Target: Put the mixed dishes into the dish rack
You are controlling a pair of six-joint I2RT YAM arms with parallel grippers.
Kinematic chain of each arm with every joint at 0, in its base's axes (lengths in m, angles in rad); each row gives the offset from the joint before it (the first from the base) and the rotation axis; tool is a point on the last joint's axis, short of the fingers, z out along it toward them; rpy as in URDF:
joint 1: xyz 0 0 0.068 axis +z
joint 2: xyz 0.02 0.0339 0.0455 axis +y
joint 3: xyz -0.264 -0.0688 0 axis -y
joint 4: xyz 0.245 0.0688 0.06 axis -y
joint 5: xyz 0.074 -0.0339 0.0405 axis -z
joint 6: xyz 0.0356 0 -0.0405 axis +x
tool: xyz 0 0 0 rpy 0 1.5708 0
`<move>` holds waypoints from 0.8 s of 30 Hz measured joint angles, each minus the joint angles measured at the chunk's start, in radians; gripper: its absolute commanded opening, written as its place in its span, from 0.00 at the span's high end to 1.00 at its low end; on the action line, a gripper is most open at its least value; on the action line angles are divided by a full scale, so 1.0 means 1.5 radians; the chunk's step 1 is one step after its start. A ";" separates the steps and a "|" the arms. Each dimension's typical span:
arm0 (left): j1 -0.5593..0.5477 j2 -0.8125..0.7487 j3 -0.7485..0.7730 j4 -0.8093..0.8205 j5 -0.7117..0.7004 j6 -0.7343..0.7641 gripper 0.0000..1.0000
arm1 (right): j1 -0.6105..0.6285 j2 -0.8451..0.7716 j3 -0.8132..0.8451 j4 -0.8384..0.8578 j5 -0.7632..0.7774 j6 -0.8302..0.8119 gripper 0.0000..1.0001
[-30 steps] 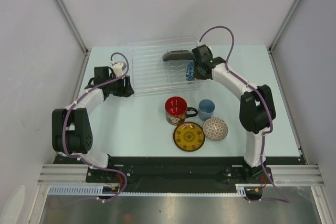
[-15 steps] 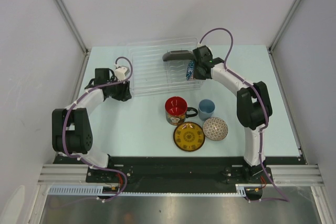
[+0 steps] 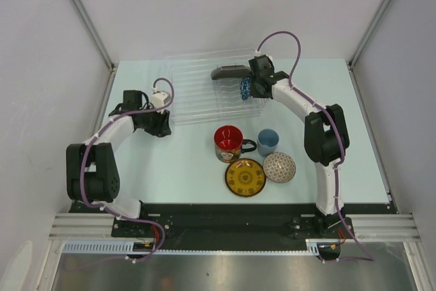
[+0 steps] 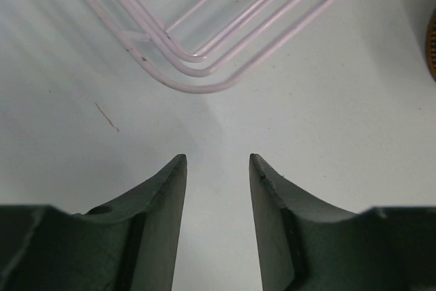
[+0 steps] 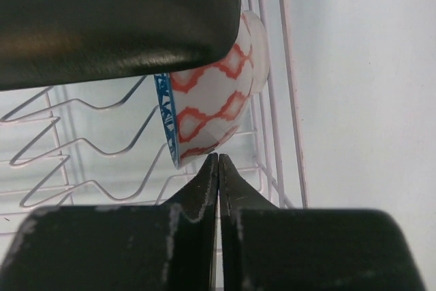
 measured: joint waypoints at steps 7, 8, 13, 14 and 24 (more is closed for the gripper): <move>0.021 -0.061 0.097 -0.078 0.063 -0.067 0.16 | 0.000 0.000 0.004 0.003 0.009 -0.001 1.00; 0.025 -0.072 0.111 -0.079 0.068 -0.081 0.16 | 0.000 0.000 0.004 0.003 0.010 -0.001 1.00; 0.040 -0.116 0.121 -0.034 0.066 -0.162 0.18 | 0.001 0.000 0.004 0.003 0.012 -0.001 1.00; 0.040 -0.115 0.118 -0.016 0.060 -0.180 0.19 | 0.001 0.000 0.004 0.003 0.012 -0.001 1.00; 0.005 0.073 0.117 0.083 -0.063 -0.288 0.22 | 0.001 0.000 -0.003 0.009 0.015 -0.001 1.00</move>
